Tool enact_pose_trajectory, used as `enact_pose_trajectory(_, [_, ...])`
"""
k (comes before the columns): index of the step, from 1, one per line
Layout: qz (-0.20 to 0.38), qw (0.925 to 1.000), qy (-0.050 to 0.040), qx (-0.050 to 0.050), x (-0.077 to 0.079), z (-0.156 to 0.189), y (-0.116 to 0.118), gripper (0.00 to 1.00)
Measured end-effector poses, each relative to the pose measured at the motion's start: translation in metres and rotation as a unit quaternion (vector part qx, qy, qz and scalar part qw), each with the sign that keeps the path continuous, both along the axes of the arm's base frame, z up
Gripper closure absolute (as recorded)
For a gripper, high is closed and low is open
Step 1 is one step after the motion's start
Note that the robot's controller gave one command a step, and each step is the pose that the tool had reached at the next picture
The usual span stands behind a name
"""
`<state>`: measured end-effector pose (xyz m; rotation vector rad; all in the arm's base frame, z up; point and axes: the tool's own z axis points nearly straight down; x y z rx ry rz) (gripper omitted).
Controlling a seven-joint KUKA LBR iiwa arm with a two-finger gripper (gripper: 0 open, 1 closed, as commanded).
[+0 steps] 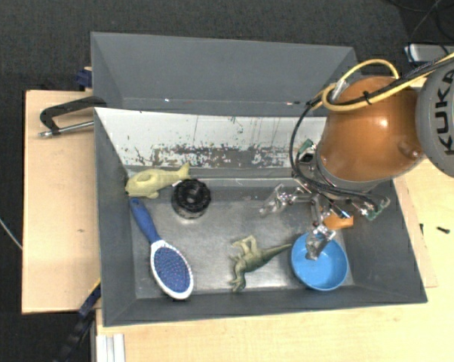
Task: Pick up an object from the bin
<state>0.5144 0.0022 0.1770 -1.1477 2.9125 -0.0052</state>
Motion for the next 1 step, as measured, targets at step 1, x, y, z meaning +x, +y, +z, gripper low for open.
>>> enact_pose_trajectory(1, [0.016,0.9999,0.0071,0.000,0.0057,-0.1046,-0.0215,0.00])
